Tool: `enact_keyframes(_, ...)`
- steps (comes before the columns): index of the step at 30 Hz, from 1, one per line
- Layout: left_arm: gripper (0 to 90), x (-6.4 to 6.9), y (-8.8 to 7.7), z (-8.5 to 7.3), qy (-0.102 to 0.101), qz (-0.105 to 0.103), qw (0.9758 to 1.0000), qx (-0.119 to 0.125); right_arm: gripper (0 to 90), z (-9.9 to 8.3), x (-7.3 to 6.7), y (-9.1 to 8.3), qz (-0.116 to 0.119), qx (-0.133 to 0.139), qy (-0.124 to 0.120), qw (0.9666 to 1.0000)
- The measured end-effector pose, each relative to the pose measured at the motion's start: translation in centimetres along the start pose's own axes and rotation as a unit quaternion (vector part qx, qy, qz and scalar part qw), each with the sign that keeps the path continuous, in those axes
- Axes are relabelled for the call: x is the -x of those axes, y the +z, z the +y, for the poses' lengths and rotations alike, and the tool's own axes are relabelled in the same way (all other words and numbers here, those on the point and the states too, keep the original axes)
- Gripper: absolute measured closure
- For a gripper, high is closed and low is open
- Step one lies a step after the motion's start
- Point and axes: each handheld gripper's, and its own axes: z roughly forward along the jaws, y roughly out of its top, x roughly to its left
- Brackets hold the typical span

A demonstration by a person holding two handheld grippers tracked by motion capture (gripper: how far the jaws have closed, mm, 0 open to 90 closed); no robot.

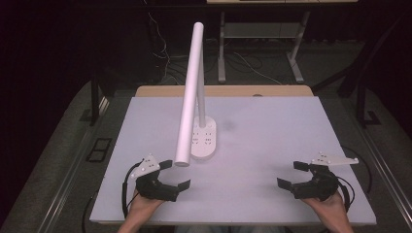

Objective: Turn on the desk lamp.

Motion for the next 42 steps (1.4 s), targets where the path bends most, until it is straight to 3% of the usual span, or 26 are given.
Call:
enact_keyframes(12,0.0,-0.1,-0.1,-0.1,-0.001,0.002,1.0000,-0.002,0.6,0.9,-0.2,0.4,0.009,-0.021,-0.008,0.9997)
enact_keyframes(24,0.0,-0.1,-0.1,-0.1,-0.001,0.004,1.0000,-0.002,0.6,4.1,-0.4,0.9,0.024,-0.038,-0.040,0.9982)
enact_keyframes(42,0.0,-0.1,-0.1,-0.1,-0.002,0.005,1.0000,0.000,0.6,6.9,-0.4,2.7,0.033,-0.057,-0.044,0.9969)
